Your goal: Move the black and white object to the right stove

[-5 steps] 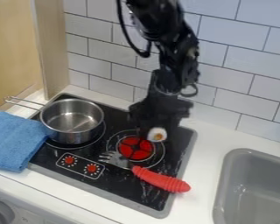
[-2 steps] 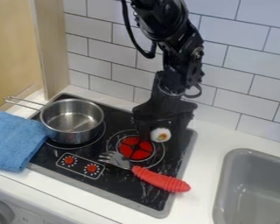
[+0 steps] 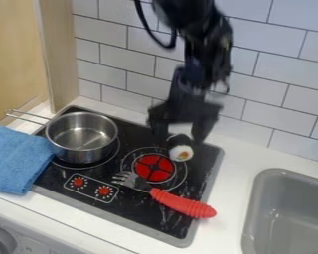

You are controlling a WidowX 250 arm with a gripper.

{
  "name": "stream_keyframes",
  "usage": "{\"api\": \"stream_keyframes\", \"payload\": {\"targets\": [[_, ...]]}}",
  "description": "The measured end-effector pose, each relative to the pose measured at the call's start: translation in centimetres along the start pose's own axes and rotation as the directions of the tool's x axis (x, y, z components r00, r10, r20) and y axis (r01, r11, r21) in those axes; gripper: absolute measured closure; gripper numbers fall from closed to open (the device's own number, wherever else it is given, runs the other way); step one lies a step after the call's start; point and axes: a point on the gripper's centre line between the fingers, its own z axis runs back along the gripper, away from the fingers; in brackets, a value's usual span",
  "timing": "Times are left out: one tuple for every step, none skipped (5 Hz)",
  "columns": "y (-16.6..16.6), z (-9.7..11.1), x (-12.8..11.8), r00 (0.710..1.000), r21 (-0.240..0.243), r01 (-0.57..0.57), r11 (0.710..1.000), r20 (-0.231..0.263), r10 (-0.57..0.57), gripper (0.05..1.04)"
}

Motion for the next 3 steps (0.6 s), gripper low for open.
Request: {"api": "stream_keyframes", "payload": {"targets": [[1.1,3.0,0.4,0.999,-0.056,-0.03,0.998,0.039,0.032,0.083],[1.8,4.7,0.5,0.995,-0.093,-0.05,0.994,0.077,0.057,0.083],[2.3,6.7,0.6,0.988,-0.161,-0.077,0.984,0.117,0.097,0.083]]}}
